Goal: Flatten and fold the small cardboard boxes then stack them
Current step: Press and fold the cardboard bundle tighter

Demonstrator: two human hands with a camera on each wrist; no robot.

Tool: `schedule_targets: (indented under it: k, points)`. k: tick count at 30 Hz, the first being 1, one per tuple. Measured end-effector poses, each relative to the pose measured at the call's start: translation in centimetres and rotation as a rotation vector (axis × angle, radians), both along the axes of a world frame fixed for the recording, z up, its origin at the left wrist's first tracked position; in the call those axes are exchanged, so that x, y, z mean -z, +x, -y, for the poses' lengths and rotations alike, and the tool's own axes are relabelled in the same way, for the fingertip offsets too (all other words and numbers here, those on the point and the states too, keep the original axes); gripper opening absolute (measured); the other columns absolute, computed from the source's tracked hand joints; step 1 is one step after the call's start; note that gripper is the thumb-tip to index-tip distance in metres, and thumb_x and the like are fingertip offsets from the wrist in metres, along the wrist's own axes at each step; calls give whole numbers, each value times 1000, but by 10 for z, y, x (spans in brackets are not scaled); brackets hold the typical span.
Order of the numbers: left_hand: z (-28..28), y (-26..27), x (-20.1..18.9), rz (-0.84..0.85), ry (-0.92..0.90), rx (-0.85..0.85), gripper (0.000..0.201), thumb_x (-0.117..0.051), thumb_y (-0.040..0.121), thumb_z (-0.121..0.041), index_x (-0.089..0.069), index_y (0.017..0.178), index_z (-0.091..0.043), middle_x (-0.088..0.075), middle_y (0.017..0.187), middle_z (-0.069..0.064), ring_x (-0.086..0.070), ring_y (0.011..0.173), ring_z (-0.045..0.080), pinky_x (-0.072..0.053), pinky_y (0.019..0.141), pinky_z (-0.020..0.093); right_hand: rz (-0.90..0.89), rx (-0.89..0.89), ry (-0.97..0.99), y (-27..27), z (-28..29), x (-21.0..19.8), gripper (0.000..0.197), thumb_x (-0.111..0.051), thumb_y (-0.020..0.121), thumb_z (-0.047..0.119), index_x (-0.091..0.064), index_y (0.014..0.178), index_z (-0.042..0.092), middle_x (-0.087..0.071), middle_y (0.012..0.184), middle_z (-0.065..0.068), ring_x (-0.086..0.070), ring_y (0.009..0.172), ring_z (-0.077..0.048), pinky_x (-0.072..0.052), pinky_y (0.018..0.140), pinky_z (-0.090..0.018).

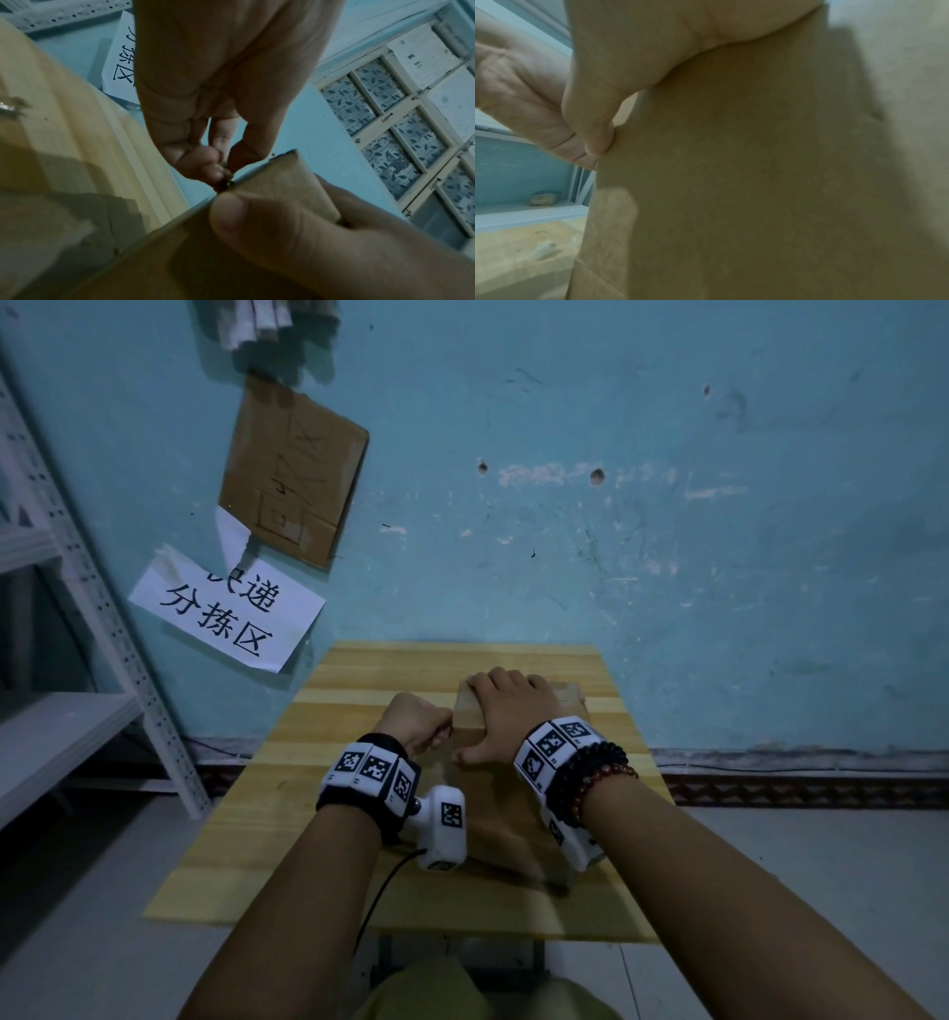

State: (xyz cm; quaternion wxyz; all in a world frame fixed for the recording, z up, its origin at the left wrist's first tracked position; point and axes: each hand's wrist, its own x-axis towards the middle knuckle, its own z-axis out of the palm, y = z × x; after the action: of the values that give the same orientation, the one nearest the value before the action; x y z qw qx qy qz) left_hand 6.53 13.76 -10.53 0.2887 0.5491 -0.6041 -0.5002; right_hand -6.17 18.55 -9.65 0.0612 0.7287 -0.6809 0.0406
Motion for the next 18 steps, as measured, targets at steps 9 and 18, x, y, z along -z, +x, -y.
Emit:
schedule_targets:
  k: [9, 18]
  points:
    - [6, 7, 7, -113, 180, 5, 33, -51, 87, 1, -50, 55, -6, -50, 32, -1, -44, 29, 6, -39, 47, 20, -4, -4, 3, 0, -1, -1, 86, -59, 70, 66, -29, 135, 19, -40, 133, -5, -39, 123, -26, -29, 106, -44]
    - [5, 8, 12, -374, 413, -22, 26, -46, 94, -3, -48, 68, -2, -52, 33, 3, -50, 26, 7, -45, 35, 14, -12, 8, -2, 1, 0, 0, 88, -60, 68, 67, -29, 135, 19, -41, 133, -5, -39, 124, -26, -29, 106, -43]
